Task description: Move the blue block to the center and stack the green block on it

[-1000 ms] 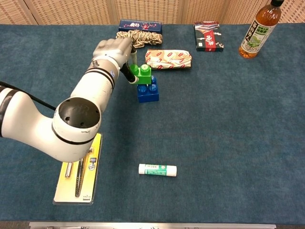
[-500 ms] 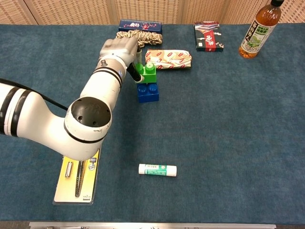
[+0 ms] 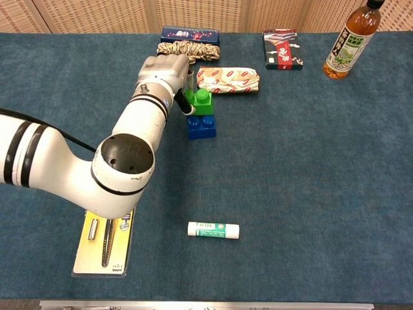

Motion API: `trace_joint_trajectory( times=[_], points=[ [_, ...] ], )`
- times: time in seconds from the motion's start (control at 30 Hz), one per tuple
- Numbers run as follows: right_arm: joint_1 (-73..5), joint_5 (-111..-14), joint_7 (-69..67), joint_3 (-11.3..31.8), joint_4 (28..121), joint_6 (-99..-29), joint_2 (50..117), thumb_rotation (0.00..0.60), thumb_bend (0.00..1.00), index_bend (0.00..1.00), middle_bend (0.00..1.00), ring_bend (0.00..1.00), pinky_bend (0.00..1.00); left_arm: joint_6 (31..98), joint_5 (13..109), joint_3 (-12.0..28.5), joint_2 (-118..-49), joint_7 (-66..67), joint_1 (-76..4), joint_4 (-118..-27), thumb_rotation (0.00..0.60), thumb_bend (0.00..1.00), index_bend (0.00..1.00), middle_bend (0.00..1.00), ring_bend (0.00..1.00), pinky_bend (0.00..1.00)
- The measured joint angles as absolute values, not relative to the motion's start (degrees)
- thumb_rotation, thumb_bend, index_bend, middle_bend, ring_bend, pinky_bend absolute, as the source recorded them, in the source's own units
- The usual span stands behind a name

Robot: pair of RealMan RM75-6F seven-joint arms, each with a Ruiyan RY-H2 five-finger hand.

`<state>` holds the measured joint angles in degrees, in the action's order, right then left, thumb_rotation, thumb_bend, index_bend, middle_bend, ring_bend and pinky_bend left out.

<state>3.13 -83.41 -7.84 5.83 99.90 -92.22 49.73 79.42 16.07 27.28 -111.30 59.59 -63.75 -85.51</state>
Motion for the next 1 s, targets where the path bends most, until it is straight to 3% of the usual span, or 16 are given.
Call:
trace_joint_trajectory(
  times=[1.0],
  points=[
    [3.38, -83.36, -8.02, 5.65, 100.19, -92.11, 49.63, 0.600, 0.23, 0.23, 0.17, 0.00, 0.10, 78.34, 16.41, 25.76, -113.25, 63.59, -64.31, -82.89, 0.600, 0.30, 0.56, 0.12, 0.08, 0.21]
  ],
)
